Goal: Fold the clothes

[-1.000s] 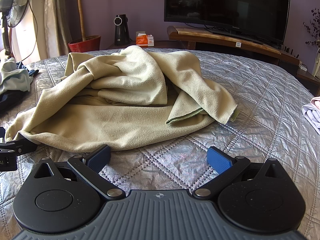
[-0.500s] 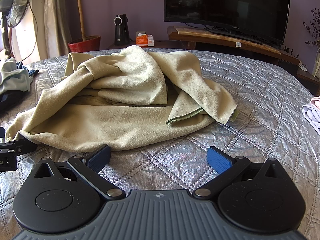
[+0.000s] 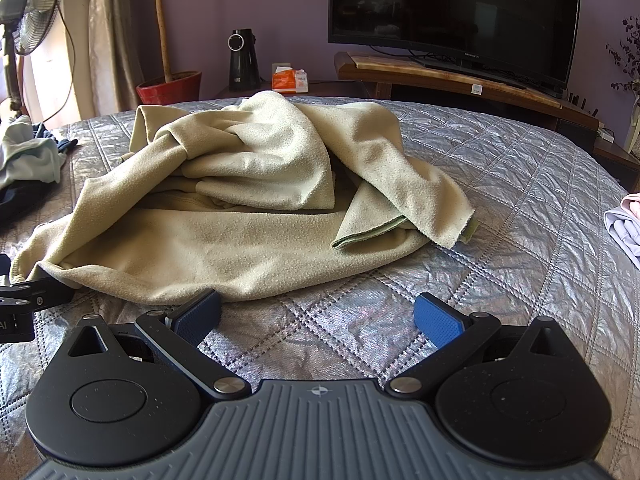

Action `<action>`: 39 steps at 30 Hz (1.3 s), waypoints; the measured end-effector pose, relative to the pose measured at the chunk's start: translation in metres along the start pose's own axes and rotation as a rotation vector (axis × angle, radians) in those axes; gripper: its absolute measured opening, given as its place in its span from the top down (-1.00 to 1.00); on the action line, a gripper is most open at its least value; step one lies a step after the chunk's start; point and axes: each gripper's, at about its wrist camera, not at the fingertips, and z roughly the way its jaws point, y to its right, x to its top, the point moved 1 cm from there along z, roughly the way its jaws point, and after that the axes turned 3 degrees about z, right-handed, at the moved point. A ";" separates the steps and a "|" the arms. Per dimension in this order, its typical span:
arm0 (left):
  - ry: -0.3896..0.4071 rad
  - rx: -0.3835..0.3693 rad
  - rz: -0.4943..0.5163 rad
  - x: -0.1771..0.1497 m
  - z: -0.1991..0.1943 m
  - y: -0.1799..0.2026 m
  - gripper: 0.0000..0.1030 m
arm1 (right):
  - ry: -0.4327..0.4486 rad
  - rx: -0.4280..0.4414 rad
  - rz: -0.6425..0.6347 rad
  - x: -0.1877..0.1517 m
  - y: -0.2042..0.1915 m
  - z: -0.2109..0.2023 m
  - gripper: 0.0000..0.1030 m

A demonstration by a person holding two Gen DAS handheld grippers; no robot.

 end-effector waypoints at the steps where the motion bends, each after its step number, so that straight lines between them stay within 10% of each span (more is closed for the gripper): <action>1: 0.000 0.000 0.000 0.000 0.000 0.000 -1.00 | 0.000 0.000 0.000 0.000 0.000 0.000 -1.00; 19: -0.068 0.000 0.013 0.008 -0.003 0.005 -0.80 | -0.051 0.039 -0.058 0.001 0.010 -0.009 -0.96; 21: -0.066 -0.028 0.027 0.009 -0.007 0.005 -0.39 | -0.059 0.036 -0.078 0.002 0.013 -0.018 -0.53; 23: -0.076 -0.049 0.011 0.010 -0.010 0.003 -0.11 | -0.046 -0.013 -0.096 0.004 0.015 -0.029 0.57; 24: -0.081 -0.051 0.009 0.011 -0.011 0.002 0.03 | -0.062 -0.021 -0.074 0.006 0.017 -0.030 0.71; 30: -0.113 -0.084 0.033 0.012 -0.018 0.005 0.56 | -0.121 0.019 -0.029 0.009 0.018 -0.036 0.87; 39: -0.077 -0.131 -0.034 0.020 -0.043 -0.008 0.75 | -0.110 0.113 -0.023 0.026 0.001 -0.043 0.65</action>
